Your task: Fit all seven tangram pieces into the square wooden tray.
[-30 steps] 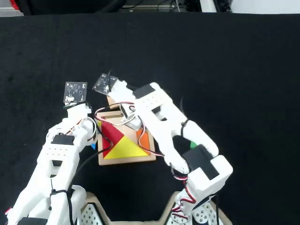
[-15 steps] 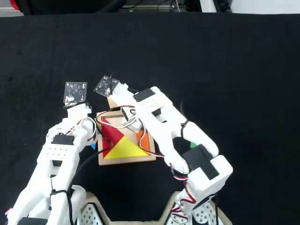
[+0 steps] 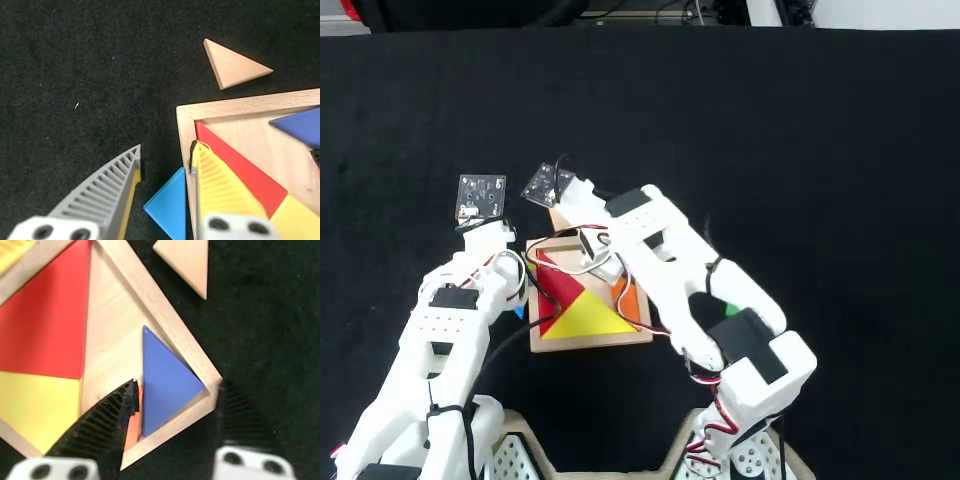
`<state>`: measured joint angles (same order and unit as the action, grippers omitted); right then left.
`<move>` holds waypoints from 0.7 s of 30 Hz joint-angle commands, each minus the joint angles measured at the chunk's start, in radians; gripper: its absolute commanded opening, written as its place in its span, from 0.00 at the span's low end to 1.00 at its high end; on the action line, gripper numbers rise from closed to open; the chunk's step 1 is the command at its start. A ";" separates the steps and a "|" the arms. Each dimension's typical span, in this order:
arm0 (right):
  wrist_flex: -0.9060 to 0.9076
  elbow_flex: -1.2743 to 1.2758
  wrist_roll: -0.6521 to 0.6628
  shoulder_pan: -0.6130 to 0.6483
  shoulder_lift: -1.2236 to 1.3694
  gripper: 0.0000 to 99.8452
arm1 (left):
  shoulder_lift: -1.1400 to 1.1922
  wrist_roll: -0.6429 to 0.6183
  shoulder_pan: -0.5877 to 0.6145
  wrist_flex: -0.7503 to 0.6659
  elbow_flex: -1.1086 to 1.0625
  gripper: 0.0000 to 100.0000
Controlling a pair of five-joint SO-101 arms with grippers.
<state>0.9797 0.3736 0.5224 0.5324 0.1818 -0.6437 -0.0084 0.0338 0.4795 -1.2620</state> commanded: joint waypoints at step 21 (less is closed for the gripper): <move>0.020 -0.139 -0.003 -0.112 0.090 0.01 | -0.012 0.002 -0.010 -0.015 0.015 0.17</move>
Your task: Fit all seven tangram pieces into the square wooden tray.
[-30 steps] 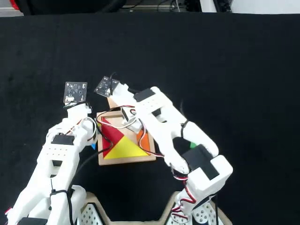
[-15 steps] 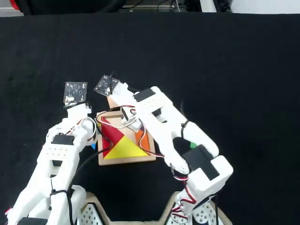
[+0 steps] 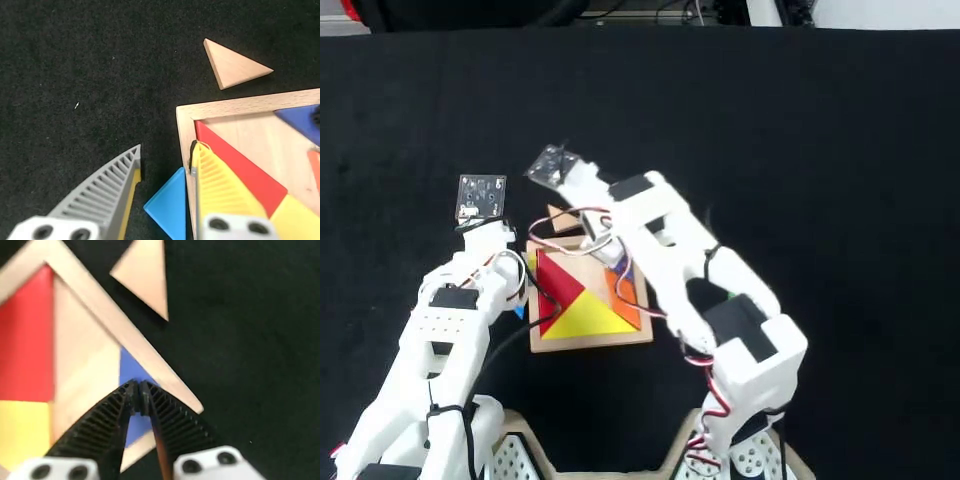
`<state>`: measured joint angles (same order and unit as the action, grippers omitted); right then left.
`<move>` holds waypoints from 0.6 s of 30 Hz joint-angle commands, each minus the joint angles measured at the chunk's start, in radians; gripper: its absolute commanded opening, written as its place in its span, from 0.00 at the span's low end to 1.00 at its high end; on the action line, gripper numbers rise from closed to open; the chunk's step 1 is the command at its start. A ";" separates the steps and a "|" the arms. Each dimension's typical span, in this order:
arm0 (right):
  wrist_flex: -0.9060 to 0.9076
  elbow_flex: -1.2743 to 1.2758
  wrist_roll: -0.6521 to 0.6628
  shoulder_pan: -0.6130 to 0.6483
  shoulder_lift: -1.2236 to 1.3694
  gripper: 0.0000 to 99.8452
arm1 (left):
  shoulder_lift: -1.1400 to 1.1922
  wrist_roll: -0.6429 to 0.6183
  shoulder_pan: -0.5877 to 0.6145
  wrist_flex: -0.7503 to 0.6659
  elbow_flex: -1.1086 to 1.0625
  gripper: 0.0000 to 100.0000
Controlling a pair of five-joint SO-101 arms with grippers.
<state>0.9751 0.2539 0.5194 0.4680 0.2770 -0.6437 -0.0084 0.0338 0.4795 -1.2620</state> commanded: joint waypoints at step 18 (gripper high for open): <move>0.109 0.015 -0.017 0.098 -0.148 0.01 | -0.012 0.002 -0.010 -0.015 0.015 0.17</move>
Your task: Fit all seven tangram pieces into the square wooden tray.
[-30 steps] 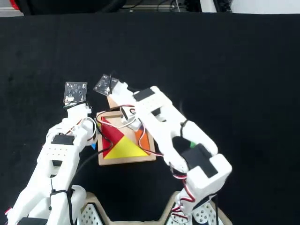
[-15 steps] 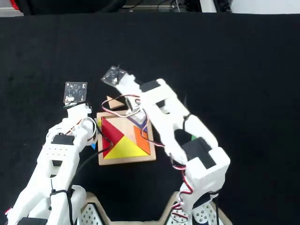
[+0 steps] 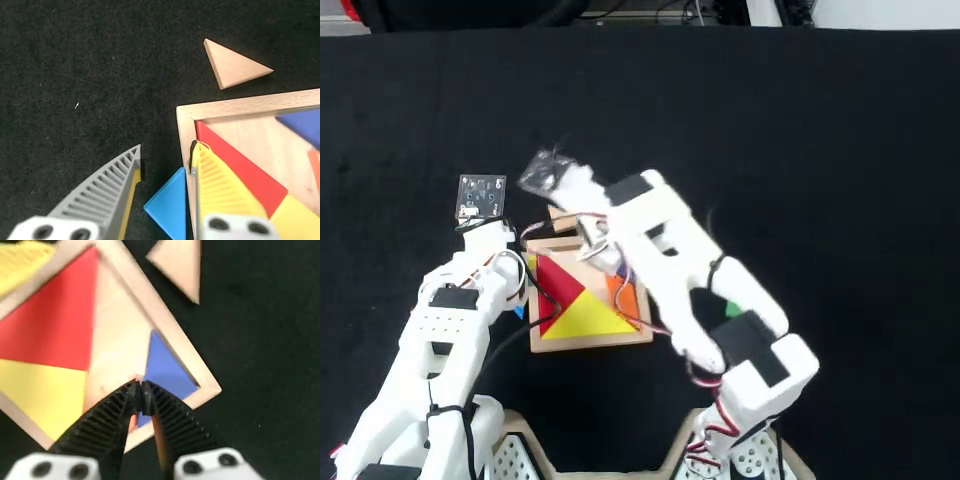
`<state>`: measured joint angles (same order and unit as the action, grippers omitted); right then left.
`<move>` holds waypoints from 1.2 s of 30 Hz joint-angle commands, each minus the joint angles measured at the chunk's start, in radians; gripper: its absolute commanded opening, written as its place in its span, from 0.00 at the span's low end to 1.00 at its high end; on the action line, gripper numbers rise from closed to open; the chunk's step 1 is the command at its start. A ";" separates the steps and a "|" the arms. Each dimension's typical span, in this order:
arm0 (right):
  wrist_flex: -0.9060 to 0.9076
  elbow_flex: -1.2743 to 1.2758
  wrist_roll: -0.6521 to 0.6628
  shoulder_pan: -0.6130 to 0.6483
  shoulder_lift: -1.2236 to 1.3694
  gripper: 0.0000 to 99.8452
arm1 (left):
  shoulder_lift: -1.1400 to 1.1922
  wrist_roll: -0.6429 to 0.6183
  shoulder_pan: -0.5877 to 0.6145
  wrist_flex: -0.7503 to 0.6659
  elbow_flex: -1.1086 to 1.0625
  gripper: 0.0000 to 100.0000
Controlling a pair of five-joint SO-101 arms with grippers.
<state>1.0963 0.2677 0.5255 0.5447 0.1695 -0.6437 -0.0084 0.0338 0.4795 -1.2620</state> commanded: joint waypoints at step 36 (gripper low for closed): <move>-0.190 0.266 -0.313 -0.267 -0.397 0.01 | -0.008 -0.061 0.097 0.040 0.137 0.18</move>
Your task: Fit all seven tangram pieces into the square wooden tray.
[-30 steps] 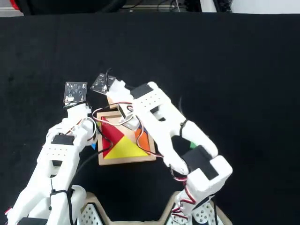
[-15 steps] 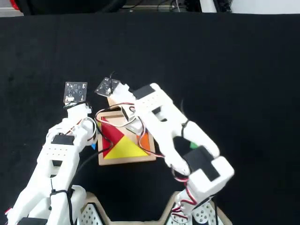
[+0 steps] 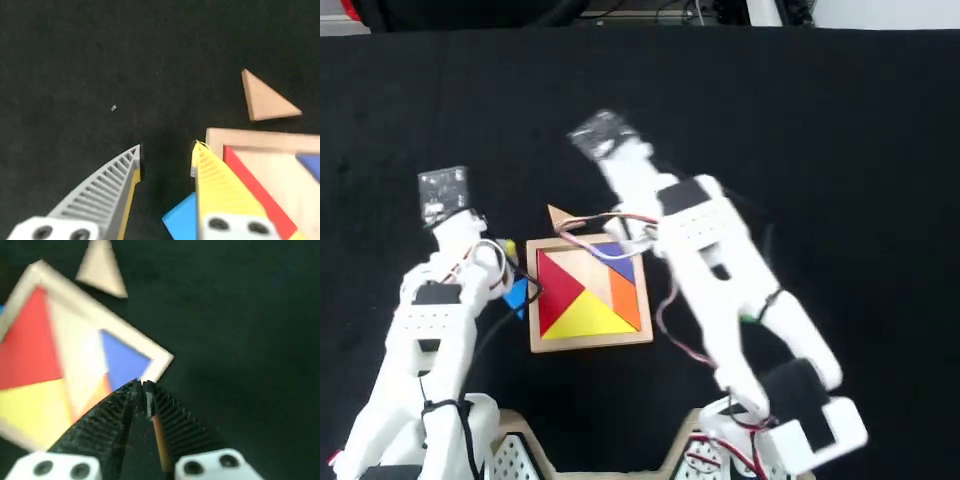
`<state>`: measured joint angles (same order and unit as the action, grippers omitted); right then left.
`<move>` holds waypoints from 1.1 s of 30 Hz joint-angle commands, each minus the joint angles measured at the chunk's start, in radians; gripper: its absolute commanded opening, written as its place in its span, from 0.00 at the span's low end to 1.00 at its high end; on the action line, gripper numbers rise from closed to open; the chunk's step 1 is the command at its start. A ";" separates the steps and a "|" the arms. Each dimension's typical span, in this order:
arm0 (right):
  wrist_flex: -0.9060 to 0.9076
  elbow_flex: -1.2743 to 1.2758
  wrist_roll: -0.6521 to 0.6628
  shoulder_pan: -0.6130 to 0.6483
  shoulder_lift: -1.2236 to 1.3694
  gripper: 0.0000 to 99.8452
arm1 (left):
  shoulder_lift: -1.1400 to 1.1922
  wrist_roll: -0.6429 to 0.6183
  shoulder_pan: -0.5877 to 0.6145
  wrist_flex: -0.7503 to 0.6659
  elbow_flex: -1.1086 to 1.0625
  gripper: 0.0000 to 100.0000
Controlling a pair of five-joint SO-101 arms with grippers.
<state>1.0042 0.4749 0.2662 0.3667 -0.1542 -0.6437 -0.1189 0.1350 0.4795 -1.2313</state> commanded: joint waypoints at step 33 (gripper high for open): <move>-0.379 0.300 -0.094 -0.193 -0.108 0.01 | 0.830 -0.506 -0.199 0.158 0.900 0.18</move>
<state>0.6452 0.7772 0.1757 0.1857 -0.2232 0.1788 -0.6099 -0.0905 0.7066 -0.3966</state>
